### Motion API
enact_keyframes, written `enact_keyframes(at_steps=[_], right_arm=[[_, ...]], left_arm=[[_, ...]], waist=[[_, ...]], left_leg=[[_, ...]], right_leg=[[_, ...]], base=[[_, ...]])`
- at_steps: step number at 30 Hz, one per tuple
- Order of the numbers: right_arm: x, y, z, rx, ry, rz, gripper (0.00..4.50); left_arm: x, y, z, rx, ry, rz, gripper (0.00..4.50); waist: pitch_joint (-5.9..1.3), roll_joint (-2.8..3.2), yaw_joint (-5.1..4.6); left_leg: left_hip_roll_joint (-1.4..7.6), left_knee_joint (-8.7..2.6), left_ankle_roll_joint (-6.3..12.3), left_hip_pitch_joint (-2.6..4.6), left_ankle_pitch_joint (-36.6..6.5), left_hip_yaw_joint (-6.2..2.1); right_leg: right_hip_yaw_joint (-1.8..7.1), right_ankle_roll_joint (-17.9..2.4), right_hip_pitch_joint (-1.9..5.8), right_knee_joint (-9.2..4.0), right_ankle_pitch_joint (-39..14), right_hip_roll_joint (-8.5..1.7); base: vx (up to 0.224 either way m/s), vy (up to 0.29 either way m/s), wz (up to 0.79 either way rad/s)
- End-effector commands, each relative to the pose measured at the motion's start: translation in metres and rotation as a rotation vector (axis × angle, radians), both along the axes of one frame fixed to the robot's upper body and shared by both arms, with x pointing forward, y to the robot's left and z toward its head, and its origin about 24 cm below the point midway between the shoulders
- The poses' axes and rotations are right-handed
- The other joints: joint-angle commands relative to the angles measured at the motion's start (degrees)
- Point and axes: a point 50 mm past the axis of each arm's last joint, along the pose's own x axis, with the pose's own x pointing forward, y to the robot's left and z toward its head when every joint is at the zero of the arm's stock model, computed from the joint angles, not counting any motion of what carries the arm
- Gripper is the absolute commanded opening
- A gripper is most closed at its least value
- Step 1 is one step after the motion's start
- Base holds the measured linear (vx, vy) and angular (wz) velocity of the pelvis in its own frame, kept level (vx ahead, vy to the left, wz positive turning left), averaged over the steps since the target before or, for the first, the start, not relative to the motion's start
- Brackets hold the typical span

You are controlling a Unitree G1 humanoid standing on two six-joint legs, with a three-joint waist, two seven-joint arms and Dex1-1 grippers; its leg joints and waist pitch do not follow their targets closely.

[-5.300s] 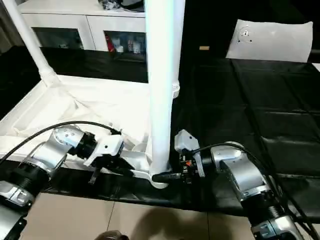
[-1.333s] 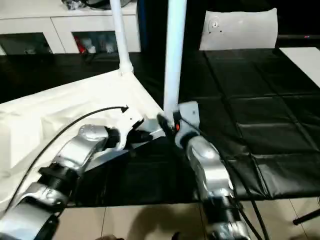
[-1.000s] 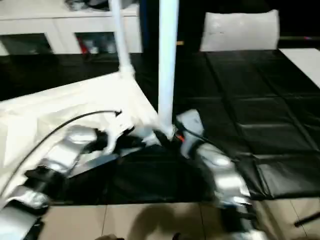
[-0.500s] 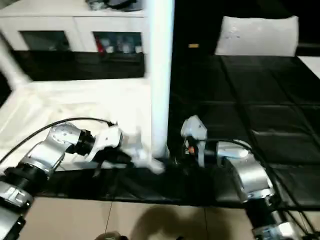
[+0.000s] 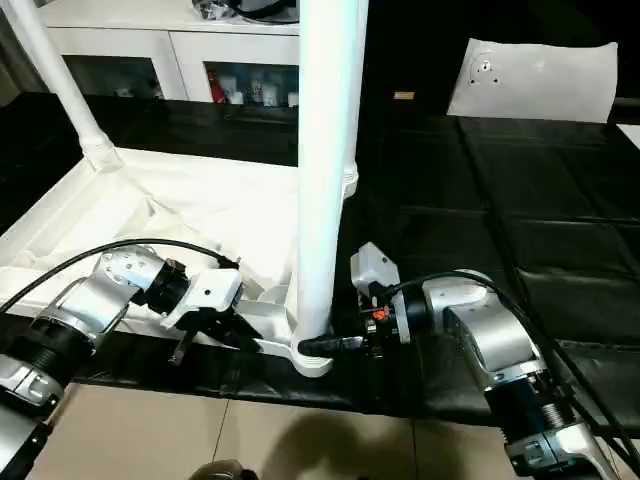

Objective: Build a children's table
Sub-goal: Rotate leg to tighten

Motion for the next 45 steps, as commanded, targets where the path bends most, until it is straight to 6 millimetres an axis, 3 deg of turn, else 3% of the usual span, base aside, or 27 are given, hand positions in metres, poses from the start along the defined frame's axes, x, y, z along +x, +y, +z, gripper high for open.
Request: enact_keyframes(at_steps=[1,11,17,18,19,21,25,27,31,34,36,39,40,45], right_arm=[[0.000,0.000,0.000,-0.009,0.010,0.020,2.79],[-0.005,0.002,-0.004,0.002,0.031,0.015,2.06],[-0.008,0.010,-0.008,0.091,0.054,-0.170,1.99],[-0.007,0.012,-0.010,0.097,0.046,-0.225,1.99],[-0.005,0.017,-0.015,0.107,0.029,-0.340,1.99],[-0.001,0.023,-0.020,0.107,0.014,-0.481,1.99],[0.006,0.037,-0.025,0.121,0.031,-0.674,1.99],[0.012,0.044,-0.026,0.108,0.027,-0.774,1.98],[0.032,0.054,-0.028,0.054,0.024,-1.006,1.98],[0.036,0.054,-0.028,0.033,-0.005,-1.050,1.98],[0.038,0.053,-0.026,0.098,0.026,-1.071,2.67],[0.034,0.052,-0.024,0.133,0.020,-1.065,2.76],[0.031,0.050,-0.024,0.136,0.010,-1.060,3.02],[0.024,0.037,-0.022,0.146,-0.057,-0.997,3.43]], left_arm=[[0.002,-0.003,0.004,0.037,-0.020,-0.054,0.00],[0.006,-0.003,0.003,0.009,-0.003,0.004,0.00],[0.011,-0.012,0.004,-0.092,0.023,0.159,0.00],[0.013,-0.015,0.004,-0.109,0.024,0.191,0.00],[0.016,-0.020,0.004,-0.145,0.026,0.258,0.00],[0.019,-0.029,0.005,-0.191,0.027,0.329,0.00],[0.026,-0.045,0.007,-0.249,0.005,0.448,0.00],[0.030,-0.055,0.008,-0.275,-0.006,0.527,0.00],[0.040,-0.082,0.015,-0.354,-0.032,0.721,0.00],[0.041,-0.088,0.017,-0.364,-0.038,0.756,0.00],[0.040,-0.091,0.016,-0.366,-0.034,0.761,0.00],[0.037,-0.088,0.011,-0.345,-0.033,0.753,0.00],[0.036,-0.085,0.009,-0.333,-0.034,0.751,0.00],[0.031,-0.070,0.001,-0.294,-0.031,0.720,0.00]], waist=[[-4.32,-0.87,-0.28],[-4.39,-0.57,-0.10],[-4.05,-0.46,-0.28],[-3.99,-0.13,-0.27],[-3.84,-0.33,-0.53],[-3.33,-0.03,-1.40],[-3.13,0.08,-3.76],[-3.43,0.24,-5.15],[-3.71,0.20,-6.37],[-3.99,0.14,-6.20],[-4.21,0.25,-6.11],[-4.54,0.31,-5.51],[-4.59,0.36,-5.46],[-4.40,0.72,-5.31]], left_leg=[[4.00,-4.13,3.35,0.54,-7.72,-1.17],[4.12,-4.13,3.18,0.66,-7.82,-1.24],[4.01,-4.46,1.83,0.87,-10.54,-1.32],[3.90,-4.44,1.63,0.98,-11.34,-1.34],[3.76,-4.54,1.11,1.15,-12.46,-1.37],[3.24,-4.68,-0.40,1.46,-16.17,-1.63],[3.02,-4.66,-1.19,1.96,-20.53,-2.17],[3.17,-4.96,-0.55,1.36,-19.49,-2.33],[2.84,-4.85,0.40,0.84,-16.45,-2.18],[2.76,-4.63,2.04,0.66,-11.85,-1.73],[2.79,-4.49,3.38,0.22,-9.18,-1.65],[3.04,-4.26,5.80,0.15,-4.35,-1.51],[3.07,-4.21,6.02,0.15,-4.01,-1.52],[3.39,-4.44,5.81,0.28,-6.50,-1.57]], right_leg=[[4.26,-7.11,3.38,-3.70,-18.04,-5.08],[4.21,-7.37,3.34,-3.67,-17.08,-5.01],[4.11,-6.34,3.34,-4.42,-21.37,-5.16],[4.03,-5.98,3.29,-4.65,-22.72,-5.14],[3.88,-5.24,3.16,-5.01,-24.97,-5.09],[3.09,-2.78,3.08,-6.09,-31.49,-5.01],[2.05,-0.25,3.19,-7.30,-34.57,-4.85],[2.26,-1.01,3.64,-6.98,-30.67,-4.84],[2.74,-4.05,3.87,-6.35,-25.66,-4.96],[3.23,-5.56,4.06,-5.79,-20.38,-4.75],[3.42,-6.47,4.36,-5.19,-16.91,-4.76],[3.64,-8.68,4.43,-4.17,-10.09,-4.70],[3.66,-8.81,4.44,-4.05,-9.57,-4.69],[3.63,-8.39,4.50,-4.23,-11.53,-4.75]], base=[[0.000,0.000,0.00],[0.000,0.000,0.00],[0.000,0.000,0.00],[0.000,0.000,0.00],[0.000,0.000,0.00],[0.000,0.000,0.00],[0.000,0.000,0.00],[0.000,0.000,0.00],[0.000,0.000,0.00],[0.000,0.000,0.00],[0.000,0.000,0.00],[0.000,0.000,0.00],[0.000,0.000,0.00],[0.000,0.000,0.00]])
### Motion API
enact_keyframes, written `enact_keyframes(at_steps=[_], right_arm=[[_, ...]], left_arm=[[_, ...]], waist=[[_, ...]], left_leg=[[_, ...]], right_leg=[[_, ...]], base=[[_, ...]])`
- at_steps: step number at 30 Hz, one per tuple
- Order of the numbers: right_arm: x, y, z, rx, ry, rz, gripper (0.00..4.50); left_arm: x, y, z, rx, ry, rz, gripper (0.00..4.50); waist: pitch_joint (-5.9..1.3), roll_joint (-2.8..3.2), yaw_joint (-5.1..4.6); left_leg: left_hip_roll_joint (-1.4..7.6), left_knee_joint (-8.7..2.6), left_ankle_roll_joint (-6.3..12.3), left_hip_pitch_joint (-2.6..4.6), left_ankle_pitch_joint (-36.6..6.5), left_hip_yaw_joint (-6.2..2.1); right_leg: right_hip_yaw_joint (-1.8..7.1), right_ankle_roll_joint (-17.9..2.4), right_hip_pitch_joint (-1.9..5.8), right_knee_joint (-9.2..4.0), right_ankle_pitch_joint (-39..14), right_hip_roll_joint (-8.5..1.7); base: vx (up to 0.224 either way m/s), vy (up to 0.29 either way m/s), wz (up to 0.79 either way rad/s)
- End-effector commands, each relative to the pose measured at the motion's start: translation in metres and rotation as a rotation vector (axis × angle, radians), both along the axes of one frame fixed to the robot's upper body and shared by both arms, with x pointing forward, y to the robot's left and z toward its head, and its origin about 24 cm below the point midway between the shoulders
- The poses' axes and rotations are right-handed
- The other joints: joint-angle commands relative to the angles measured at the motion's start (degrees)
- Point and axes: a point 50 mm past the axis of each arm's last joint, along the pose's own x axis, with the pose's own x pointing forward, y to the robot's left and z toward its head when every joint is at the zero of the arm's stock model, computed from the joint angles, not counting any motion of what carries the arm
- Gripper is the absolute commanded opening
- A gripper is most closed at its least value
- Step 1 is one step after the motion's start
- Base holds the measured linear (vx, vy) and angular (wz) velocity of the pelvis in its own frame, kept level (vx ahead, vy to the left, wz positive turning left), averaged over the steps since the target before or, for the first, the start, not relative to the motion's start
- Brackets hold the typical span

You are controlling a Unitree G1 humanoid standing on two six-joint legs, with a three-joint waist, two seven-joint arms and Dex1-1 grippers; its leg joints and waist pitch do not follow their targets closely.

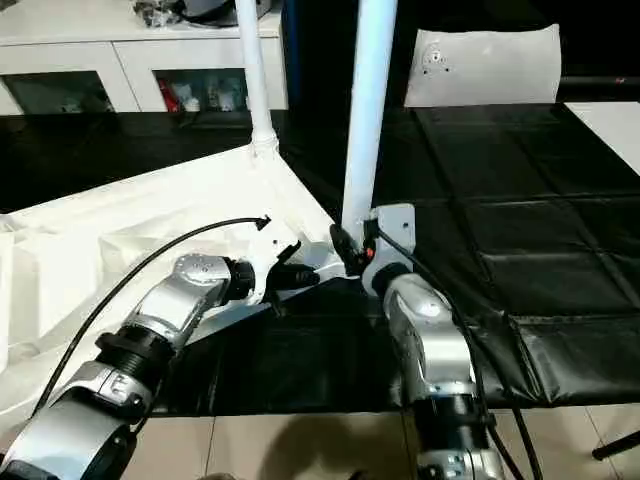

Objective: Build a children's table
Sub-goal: Rotate leg to tighten

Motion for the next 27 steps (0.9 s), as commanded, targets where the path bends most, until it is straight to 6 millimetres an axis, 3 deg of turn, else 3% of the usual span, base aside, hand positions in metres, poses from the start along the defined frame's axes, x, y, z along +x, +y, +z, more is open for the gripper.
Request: enact_keyframes(at_steps=[1,3,6,11,16,21,23,24,27], right_arm=[[-0.010,0.017,-0.003,0.030,0.002,0.170,3.48],[-0.013,0.009,-0.001,0.027,-0.016,0.205,3.50],[-0.016,-0.009,0.005,0.004,-0.053,0.275,3.85],[-0.024,-0.033,0.014,-0.072,-0.070,0.509,4.17],[-0.029,-0.040,0.019,-0.100,-0.022,0.713,4.17],[-0.026,-0.044,0.018,-0.144,0.029,0.861,4.17],[-0.024,-0.042,0.017,-0.155,0.041,0.896,3.85],[-0.024,-0.042,0.016,-0.158,0.043,0.908,3.85],[-0.021,-0.037,0.013,-0.185,0.043,0.941,3.66]], left_arm=[[0.002,0.002,0.014,-0.030,-0.067,-0.040,0.00],[0.001,0.007,0.012,-0.019,-0.062,-0.068,0.00],[-0.003,0.018,0.011,-0.003,-0.067,-0.144,0.00],[-0.012,0.036,0.007,0.049,-0.050,-0.306,0.00],[-0.017,0.046,0.005,0.088,-0.029,-0.431,0.00],[-0.022,0.053,0.007,0.128,-0.006,-0.571,0.00],[-0.023,0.055,0.007,0.146,-0.001,-0.614,0.00],[-0.024,0.055,0.007,0.153,0.001,-0.628,0.00],[-0.025,0.057,0.007,0.187,0.005,-0.674,0.00]], waist=[[-4.10,-0.35,0.35],[-3.95,-0.64,0.36],[-3.85,-0.73,0.32],[-3.81,-0.74,0.79],[-3.91,-0.86,1.99],[-3.82,-1.33,3.27],[-3.66,-1.27,3.53],[-3.66,-1.68,3.74],[-3.49,-1.89,4.02]], left_leg=[[3.44,-3.45,5.58,-0.12,-7.13,-1.44],[3.23,-3.53,5.45,-0.24,-8.44,-1.48],[3.37,-3.53,5.02,0.05,-9.13,-1.40],[3.55,-3.48,5.92,0.12,-9.44,-1.38],[3.79,-3.39,6.14,0.28,-8.65,-1.22],[3.91,-3.41,5.08,0.41,-9.29,-1.09],[3.90,-3.43,4.50,0.52,-10.04,-1.07],[3.80,-3.45,4.21,0.60,-10.21,-1.02],[3.88,-3.58,3.24,0.81,-11.07,-1.10]], right_leg=[[3.89,-8.25,3.78,-3.41,-12.15,-4.67],[3.81,-7.31,3.95,-3.75,-15.22,-4.81],[3.91,-6.90,3.57,-4.00,-17.21,-4.75],[4.01,-7.09,3.48,-3.85,-16.54,-4.73],[4.04,-7.72,3.36,-3.43,-16.11,-4.70],[4.18,-7.64,3.08,-3.41,-18.70,-4.91],[4.21,-7.31,2.88,-3.64,-20.00,-4.92],[4.16,-6.95,2.93,-3.72,-21.33,-4.98],[4.20,-6.22,2.69,-3.95,-24.07,-5.04]], base=[[0.000,0.000,0.00],[0.000,0.000,0.00],[0.000,0.000,0.00],[0.000,0.000,0.00],[0.000,0.000,0.00],[0.000,0.000,0.00],[0.000,0.000,0.00],[0.000,0.000,0.00],[0.000,0.000,0.00]])
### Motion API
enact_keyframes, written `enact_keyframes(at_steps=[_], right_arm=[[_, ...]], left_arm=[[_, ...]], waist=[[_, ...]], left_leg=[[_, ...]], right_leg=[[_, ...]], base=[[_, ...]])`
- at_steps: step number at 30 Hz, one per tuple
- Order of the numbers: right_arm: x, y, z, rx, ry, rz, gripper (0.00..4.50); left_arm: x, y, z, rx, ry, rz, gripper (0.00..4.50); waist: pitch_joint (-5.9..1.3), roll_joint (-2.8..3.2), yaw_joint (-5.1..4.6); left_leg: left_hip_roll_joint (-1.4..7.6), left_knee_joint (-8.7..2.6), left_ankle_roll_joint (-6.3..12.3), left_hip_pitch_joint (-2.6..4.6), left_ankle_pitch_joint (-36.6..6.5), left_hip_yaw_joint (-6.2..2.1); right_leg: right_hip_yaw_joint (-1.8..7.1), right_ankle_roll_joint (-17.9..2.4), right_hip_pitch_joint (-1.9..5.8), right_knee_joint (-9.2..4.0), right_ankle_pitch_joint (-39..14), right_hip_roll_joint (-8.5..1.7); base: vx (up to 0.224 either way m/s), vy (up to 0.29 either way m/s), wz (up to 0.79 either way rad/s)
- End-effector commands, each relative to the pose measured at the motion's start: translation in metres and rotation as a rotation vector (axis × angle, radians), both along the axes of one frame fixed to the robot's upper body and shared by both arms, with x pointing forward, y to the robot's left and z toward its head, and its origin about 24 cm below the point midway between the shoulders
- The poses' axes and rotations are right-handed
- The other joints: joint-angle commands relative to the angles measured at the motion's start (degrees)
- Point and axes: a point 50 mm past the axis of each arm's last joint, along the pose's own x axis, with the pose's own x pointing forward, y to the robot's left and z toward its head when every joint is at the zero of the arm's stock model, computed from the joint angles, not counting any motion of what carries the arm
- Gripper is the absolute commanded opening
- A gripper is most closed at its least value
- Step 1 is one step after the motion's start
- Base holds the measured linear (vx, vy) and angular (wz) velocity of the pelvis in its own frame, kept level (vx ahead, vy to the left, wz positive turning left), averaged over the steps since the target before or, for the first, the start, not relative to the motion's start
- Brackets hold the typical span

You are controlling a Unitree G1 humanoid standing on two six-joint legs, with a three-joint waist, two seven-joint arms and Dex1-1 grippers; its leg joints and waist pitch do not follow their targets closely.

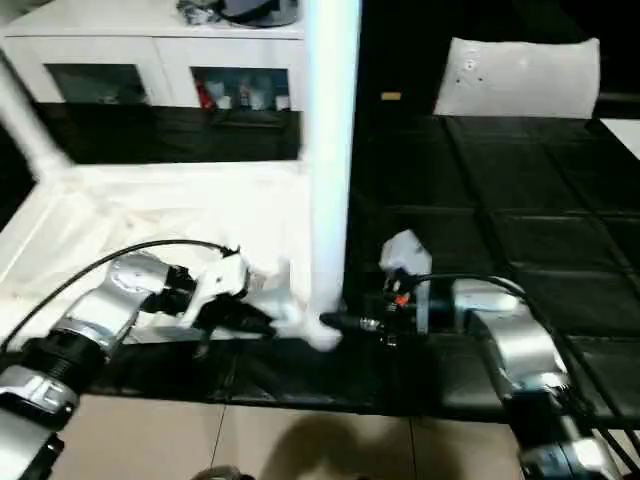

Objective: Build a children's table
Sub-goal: Rotate leg to tighten

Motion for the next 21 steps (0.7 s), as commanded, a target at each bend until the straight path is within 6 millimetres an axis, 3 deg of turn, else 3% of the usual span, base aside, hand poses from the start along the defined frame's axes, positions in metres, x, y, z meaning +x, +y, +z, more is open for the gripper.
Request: enact_keyframes(at_steps=[1,7,14,17,21], right_arm=[[0.002,0.003,0.002,-0.020,-0.025,0.041,3.50],[0.000,0.011,-0.001,-0.018,-0.003,0.130,2.97],[0.000,0.012,-0.005,-0.036,0.004,0.170,2.47],[0.000,0.013,-0.006,-0.033,0.016,0.181,2.09],[-0.001,0.014,-0.007,-0.023,0.029,0.188,1.94]], left_arm=[[-0.002,-0.004,0.002,0.051,-0.011,-0.093,0.00],[-0.001,-0.005,0.002,0.056,-0.017,-0.115,0.00],[0.001,-0.004,0.001,0.061,-0.026,-0.110,0.00],[0.001,-0.003,0.000,0.062,-0.026,-0.108,0.00],[0.001,-0.002,-0.001,0.053,-0.019,-0.093,0.00]], waist=[[-3.71,-1.01,-0.20],[-3.86,-1.38,-0.21],[-3.77,-1.42,-0.02],[-3.83,-1.32,0.09],[-3.85,-1.25,0.15]], left_leg=[[3.87,-4.21,3.40,0.50,-11.16,-1.15],[4.02,-4.25,3.52,0.28,-10.91,-1.21],[3.92,-4.25,3.30,0.34,-10.87,-1.19],[4.02,-4.27,3.39,0.31,-10.66,-1.21],[4.08,-4.29,3.24,0.34,-10.77,-1.21]], right_leg=[[4.07,-6.38,2.69,-4.67,-24.21,-5.04],[4.17,-6.73,2.85,-4.32,-22.53,-5.04],[4.12,-6.31,2.79,-4.51,-24.27,-5.08],[4.14,-6.61,2.80,-4.39,-23.47,-5.05],[4.20,-6.96,2.80,-4.30,-22.64,-5.06]], base=[[0.000,0.000,0.00],[0.000,0.000,0.00],[0.000,0.000,0.00],[0.000,0.000,0.00],[0.000,0.000,0.00]])
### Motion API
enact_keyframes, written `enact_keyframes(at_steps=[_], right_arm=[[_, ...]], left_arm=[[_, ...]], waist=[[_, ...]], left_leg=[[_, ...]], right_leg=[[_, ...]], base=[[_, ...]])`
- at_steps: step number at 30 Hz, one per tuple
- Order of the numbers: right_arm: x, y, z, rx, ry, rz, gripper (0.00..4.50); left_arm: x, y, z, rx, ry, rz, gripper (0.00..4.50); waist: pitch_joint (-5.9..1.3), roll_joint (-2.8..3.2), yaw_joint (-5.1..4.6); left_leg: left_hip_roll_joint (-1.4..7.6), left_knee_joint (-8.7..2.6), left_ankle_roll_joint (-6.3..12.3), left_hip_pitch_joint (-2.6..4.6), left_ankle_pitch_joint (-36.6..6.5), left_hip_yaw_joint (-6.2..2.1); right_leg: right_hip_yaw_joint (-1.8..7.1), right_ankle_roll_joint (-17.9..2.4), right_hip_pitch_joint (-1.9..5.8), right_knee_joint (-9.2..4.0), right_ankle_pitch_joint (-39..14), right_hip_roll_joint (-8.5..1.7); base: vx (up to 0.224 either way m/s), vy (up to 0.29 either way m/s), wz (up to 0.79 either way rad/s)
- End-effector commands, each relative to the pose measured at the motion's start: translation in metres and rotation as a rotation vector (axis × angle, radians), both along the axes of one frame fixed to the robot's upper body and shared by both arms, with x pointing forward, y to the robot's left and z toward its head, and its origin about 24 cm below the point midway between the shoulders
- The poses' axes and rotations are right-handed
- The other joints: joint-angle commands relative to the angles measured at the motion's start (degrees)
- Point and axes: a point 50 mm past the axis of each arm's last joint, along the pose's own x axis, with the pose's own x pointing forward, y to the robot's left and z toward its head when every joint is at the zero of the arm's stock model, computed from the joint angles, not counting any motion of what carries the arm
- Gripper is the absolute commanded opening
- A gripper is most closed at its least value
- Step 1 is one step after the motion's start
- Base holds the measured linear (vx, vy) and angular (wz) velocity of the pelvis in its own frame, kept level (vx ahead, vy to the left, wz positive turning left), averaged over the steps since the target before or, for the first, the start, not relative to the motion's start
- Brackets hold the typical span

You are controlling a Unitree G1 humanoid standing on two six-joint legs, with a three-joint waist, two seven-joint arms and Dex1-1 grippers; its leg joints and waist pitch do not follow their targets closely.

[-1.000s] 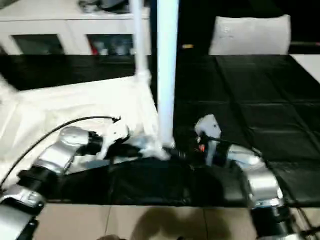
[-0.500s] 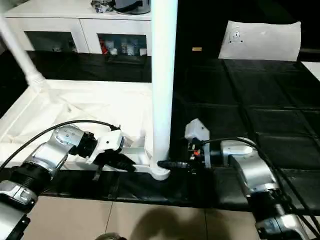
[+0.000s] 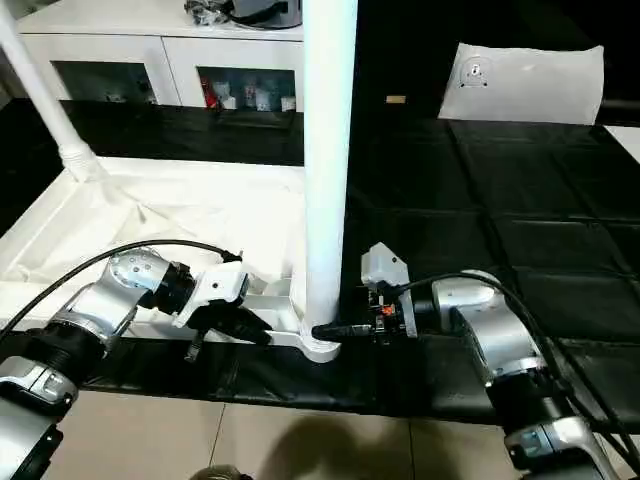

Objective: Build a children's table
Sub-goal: Rotate leg to tighten

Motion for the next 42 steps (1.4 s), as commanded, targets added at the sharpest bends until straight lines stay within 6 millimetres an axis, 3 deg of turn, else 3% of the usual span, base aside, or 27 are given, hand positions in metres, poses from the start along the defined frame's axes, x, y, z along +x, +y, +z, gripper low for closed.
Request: enact_keyframes(at_steps=[1,3,6,8,11,13,14,15,16,17,18,19,20,21,22,23,24,25,26,27,28,29,30,31,33,37,42], right_arm=[[-0.004,0.004,-0.003,0.014,0.030,0.043,1.93],[-0.005,0.005,-0.003,0.018,0.036,0.043,1.92],[-0.010,0.008,-0.008,0.063,0.068,-0.015,1.91],[-0.013,0.011,-0.012,0.088,0.082,-0.077,1.91],[-0.012,0.022,-0.022,0.118,0.081,-0.280,1.91],[-0.011,0.026,-0.025,0.113,0.077,-0.344,1.91],[-0.009,0.031,-0.028,0.103,0.068,-0.408,1.91],[-0.009,0.031,-0.028,0.103,0.068,-0.408,1.91],[-0.006,0.037,-0.030,0.090,0.066,-0.468,1.91],[-0.004,0.042,-0.032,0.076,0.074,-0.514,1.91],[0.001,0.050,-0.033,0.063,0.078,-0.586,1.91],[0.008,0.059,-0.033,0.059,0.100,-0.687,1.91],[0.016,0.071,-0.032,0.051,0.114,-0.803,1.91],[0.018,0.073,-0.032,0.049,0.117,-0.823,1.91],[0.020,0.077,-0.032,0.045,0.120,-0.854,1.91],[0.020,0.077,-0.032,0.045,0.120,-0.854,1.91],[0.020,0.078,-0.031,0.044,0.121,-0.863,1.91],[0.023,0.085,-0.031,0.039,0.120,-0.904,2.26],[0.027,0.094,-0.027,0.059,0.089,-0.935,2.47],[0.027,0.094,-0.027,0.059,0.089,-0.935,2.61],[0.028,0.096,-0.026,0.069,0.076,-0.946,2.67],[0.029,0.097,-0.024,0.090,0.075,-0.952,2.67],[0.029,0.097,-0.022,0.107,0.077,-0.956,2.67],[0.029,0.097,-0.020,0.117,0.076,-0.960,2.94],[0.028,0.094,-0.018,0.126,0.064,-0.956,3.06],[0.024,0.072,-0.015,0.149,-0.012,-0.917,3.44],[0.020,0.051,-0.013,0.153,-0.063,-0.879,3.67]], left_arm=[[0.000,-0.002,-0.001,0.030,0.004,-0.024,0.00],[0.001,-0.002,-0.001,0.024,0.006,-0.017,0.00],[0.004,-0.005,-0.002,-0.013,0.009,0.059,0.00],[0.007,-0.008,-0.002,-0.036,0.006,0.119,0.00],[0.018,-0.018,0.000,-0.088,-0.009,0.275,0.00],[0.022,-0.021,0.001,-0.110,-0.007,0.319,0.00],[0.025,-0.026,0.003,-0.130,-0.009,0.362,0.00],[0.025,-0.026,0.003,-0.130,-0.009,0.362,0.00],[0.028,-0.030,0.004,-0.145,-0.010,0.407,0.00],[0.031,-0.034,0.004,-0.151,-0.011,0.448,0.00],[0.035,-0.038,0.005,-0.157,-0.014,0.506,0.00],[0.039,-0.043,0.005,-0.165,-0.012,0.582,0.00],[0.044,-0.049,0.006,-0.185,-0.016,0.679,0.00],[0.045,-0.050,0.007,-0.190,-0.016,0.695,0.00],[0.046,-0.052,0.007,-0.196,-0.017,0.722,0.00],[0.046,-0.052,0.007,-0.196,-0.017,0.722,0.00],[0.047,-0.052,0.008,-0.198,-0.019,0.729,0.00],[0.049,-0.055,0.010,-0.209,-0.031,0.765,0.00],[0.051,-0.059,0.014,-0.232,-0.045,0.798,0.00],[0.051,-0.059,0.014,-0.232,-0.045,0.798,0.00],[0.051,-0.060,0.015,-0.239,-0.050,0.804,0.00],[0.051,-0.060,0.016,-0.240,-0.049,0.803,0.00],[0.051,-0.060,0.016,-0.239,-0.051,0.798,0.00],[0.051,-0.059,0.016,-0.236,-0.051,0.798,0.00],[0.050,-0.057,0.016,-0.229,-0.058,0.788,0.00],[0.046,-0.043,0.013,-0.198,-0.070,0.730,0.00],[0.042,-0.030,0.010,-0.168,-0.065,0.683,0.00]], waist=[[-3.84,-0.84,-0.24],[-3.78,-0.94,-0.28],[-3.74,-0.31,-0.11],[-3.76,-0.45,0.00],[-3.20,-0.49,-0.14],[-2.85,-0.34,-0.81],[-2.52,0.03,-1.52],[-2.41,-0.05,-2.11],[-2.30,0.07,-2.97],[-1.94,0.54,-4.06],[-1.94,1.57,-5.33],[-1.74,1.95,-5.83],[-1.66,2.82,-6.01],[-1.39,2.44,-4.79],[-1.55,2.07,-4.73],[-2.01,-1.91,-5.61],[-1.63,-2.35,-4.08],[-2.23,-1.69,-3.66],[-2.05,-1.48,-3.24],[-2.85,-0.99,-3.52],[-3.59,-0.37,-3.48],[-4.23,0.36,-3.90],[-4.38,0.44,-3.96],[-4.39,0.47,-4.00],[-4.20,0.21,-4.20],[-4.05,0.02,-4.65],[-4.05,0.06,-4.56]], left_leg=[[4.10,-4.34,3.21,0.32,-10.75,-1.29],[4.06,-4.36,3.19,0.29,-11.01,-1.26],[4.12,-4.39,2.90,0.45,-11.65,-1.31],[4.15,-4.47,2.71,0.43,-11.89,-1.32],[3.77,-4.57,1.34,0.95,-14.88,-1.31],[3.19,-4.45,0.14,1.36,-17.77,-1.55],[2.95,-4.35,-0.41,1.75,-20.35,-1.79],[2.88,-4.27,-0.58,1.91,-21.86,-1.82],[2.84,-4.09,-0.57,2.42,-24.41,-2.14],[3.13,-4.33,-0.59,2.33,-26.34,-2.41],[3.95,-4.85,-0.95,2.41,-30.66,-3.17],[4.90,-5.74,-1.24,2.11,-34.15,-3.64],[7.61,-9.29,-2.70,-0.38,-41.74,-4.96],[8.28,-12.91,-4.00,-2.13,-48.05,-3.97],[7.15,-12.81,-4.08,-0.81,-47.85,-3.40],[1.82,-5.80,-4.39,3.37,-35.82,-2.47],[-1.27,1.44,-0.44,4.42,-16.32,-1.13],[-0.56,0.77,1.15,2.16,-10.41,-2.10],[0.39,-2.37,1.35,-1.15,-4.62,-2.74],[1.58,-4.20,0.75,-1.42,-4.27,-2.97],[1.87,-4.15,1.00,-0.67,-3.74,-2.98],[2.37,-3.81,1.84,-0.71,-1.41,-3.02],[2.33,-3.52,3.57,-1.10,1.35,-2.94],[2.45,-3.51,4.34,-1.11,1.72,-2.93],[2.19,-3.41,6.67,-1.34,0.13,-2.60],[2.44,-3.60,6.82,-1.47,-2.84,-2.51],[2.74,-3.51,7.64,-1.36,-2.47,-2.43]], right_leg=[[4.14,-7.12,2.74,-4.26,-22.37,-5.04],[4.13,-7.15,2.77,-4.32,-22.59,-5.00],[4.17,-7.06,2.70,-4.49,-23.01,-5.01],[4.15,-7.08,2.79,-4.58,-22.95,-4.99],[3.73,-5.02,2.38,-5.68,-29.22,-4.96],[3.04,-2.93,2.25,-6.56,-34.47,-5.04],[2.32,-1.04,1.95,-7.29,-37.79,-4.82],[1.94,-0.20,1.81,-7.74,-39.00,-4.60],[0.93,1.28,1.95,-8.49,-40.39,-4.54],[0.10,2.10,2.34,-9.04,-39.84,-4.22],[-1.05,2.37,3.22,-8.90,-37.76,-4.13],[-1.21,2.13,3.84,-8.24,-35.77,-3.79],[1.02,-0.58,6.40,-0.99,-24.91,-3.29],[3.31,-2.10,6.93,5.86,-12.98,-2.05],[4.71,-1.87,5.93,5.81,-12.56,-1.94],[6.57,-1.53,1.18,-3.06,-33.18,-4.41],[6.94,1.94,-1.16,-8.49,-55.66,-7.03],[8.36,1.70,1.25,-7.41,-55.59,-8.65],[6.88,0.86,3.30,-5.76,-47.29,-7.07],[6.61,-1.22,2.95,-4.01,-33.53,-4.47],[6.59,-2.90,2.76,-3.20,-26.31,-3.90],[6.78,-7.26,2.91,-1.54,-12.89,-3.82],[6.51,-10.31,3.32,-0.94,-3.71,-3.81],[6.49,-11.64,3.42,-0.70,-0.78,-3.87],[6.34,-13.68,3.88,-0.89,1.46,-4.15],[6.27,-13.15,4.12,-1.52,-3.79,-4.35],[6.26,-13.29,3.83,-1.48,-3.05,-4.33]], base=[[0.000,0.000,0.00],[0.000,0.000,0.00],[0.000,0.000,0.00],[0.000,0.000,0.00],[0.000,0.000,0.00],[0.000,0.000,0.00],[0.000,0.000,0.00],[0.000,0.000,0.00],[0.000,0.000,0.00],[0.000,0.000,0.00],[0.000,0.000,0.00],[0.000,0.000,0.00],[-0.079,0.036,-0.04],[-0.075,-0.002,0.08],[-0.075,-0.002,0.08],[0.064,-0.045,0.03],[0.111,-0.054,-0.14],[0.111,-0.054,-0.14],[0.088,-0.035,-0.18],[0.072,-0.031,-0.03],[0.072,-0.031,-0.03],[0.057,-0.021,0.06],[0.000,0.000,0.00],[0.056,0.000,-0.01],[0.000,0.000,0.00],[0.000,0.000,0.00],[0.000,0.000,0.00]])
